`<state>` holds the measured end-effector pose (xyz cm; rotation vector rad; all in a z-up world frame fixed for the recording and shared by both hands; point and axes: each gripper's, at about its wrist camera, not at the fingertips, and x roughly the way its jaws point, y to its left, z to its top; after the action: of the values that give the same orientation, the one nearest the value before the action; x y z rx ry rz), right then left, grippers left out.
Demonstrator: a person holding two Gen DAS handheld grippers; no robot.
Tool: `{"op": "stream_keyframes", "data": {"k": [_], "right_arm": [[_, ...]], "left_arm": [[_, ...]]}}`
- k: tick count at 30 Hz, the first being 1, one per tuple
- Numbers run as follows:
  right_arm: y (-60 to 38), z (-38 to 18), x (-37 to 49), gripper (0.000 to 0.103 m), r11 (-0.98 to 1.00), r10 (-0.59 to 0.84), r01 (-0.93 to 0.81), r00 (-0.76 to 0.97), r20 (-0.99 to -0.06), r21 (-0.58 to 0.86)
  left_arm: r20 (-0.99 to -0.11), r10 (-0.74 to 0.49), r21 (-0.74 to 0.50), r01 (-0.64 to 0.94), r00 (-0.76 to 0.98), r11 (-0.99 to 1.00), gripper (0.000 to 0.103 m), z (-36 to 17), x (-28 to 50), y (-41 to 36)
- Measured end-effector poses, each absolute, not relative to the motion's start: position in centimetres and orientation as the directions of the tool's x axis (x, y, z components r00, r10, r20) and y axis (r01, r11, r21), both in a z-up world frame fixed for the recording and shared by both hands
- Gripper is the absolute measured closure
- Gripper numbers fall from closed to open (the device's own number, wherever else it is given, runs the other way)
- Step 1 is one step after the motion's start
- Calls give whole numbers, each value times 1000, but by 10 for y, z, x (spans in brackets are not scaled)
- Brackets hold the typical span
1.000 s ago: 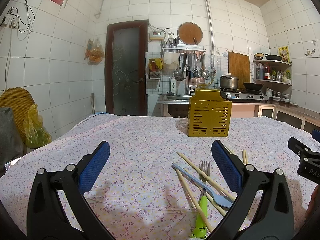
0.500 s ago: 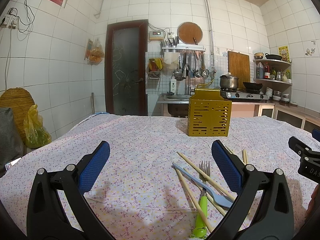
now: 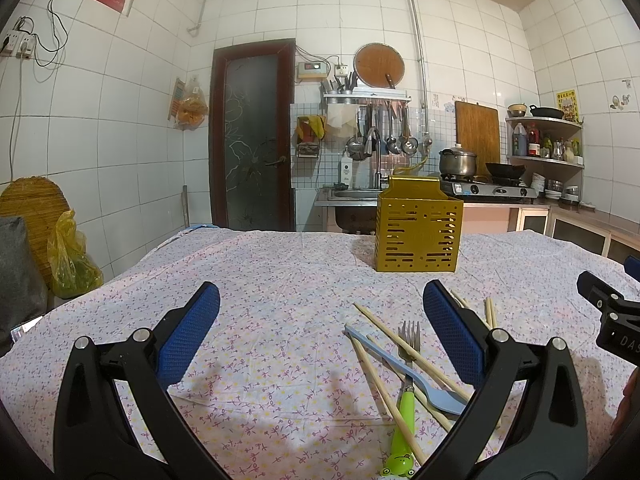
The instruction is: Organize utensils
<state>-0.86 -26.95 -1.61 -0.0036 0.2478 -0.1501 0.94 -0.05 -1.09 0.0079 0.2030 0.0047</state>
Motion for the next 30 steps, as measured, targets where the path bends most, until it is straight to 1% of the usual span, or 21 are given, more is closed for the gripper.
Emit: {"op": "stream_keyframes", "data": {"k": [18,25,30], "right_arm": [[-269,-16,-8,4,989,-148,148,959,-243,-17],[-269,-16,-8,4,989,-148,149,959,-243,-17],[-268,-18,-5,4,989,-148,147,955,-258,-22]], "left_arm": [[-205,10,16,-6,979,1000,5,-18,11,1],[-213,16,27,-10,977,1000,5,-13,12,-2],[-224,17,22,-12,974,1000,5,-13,14,-1]]}}
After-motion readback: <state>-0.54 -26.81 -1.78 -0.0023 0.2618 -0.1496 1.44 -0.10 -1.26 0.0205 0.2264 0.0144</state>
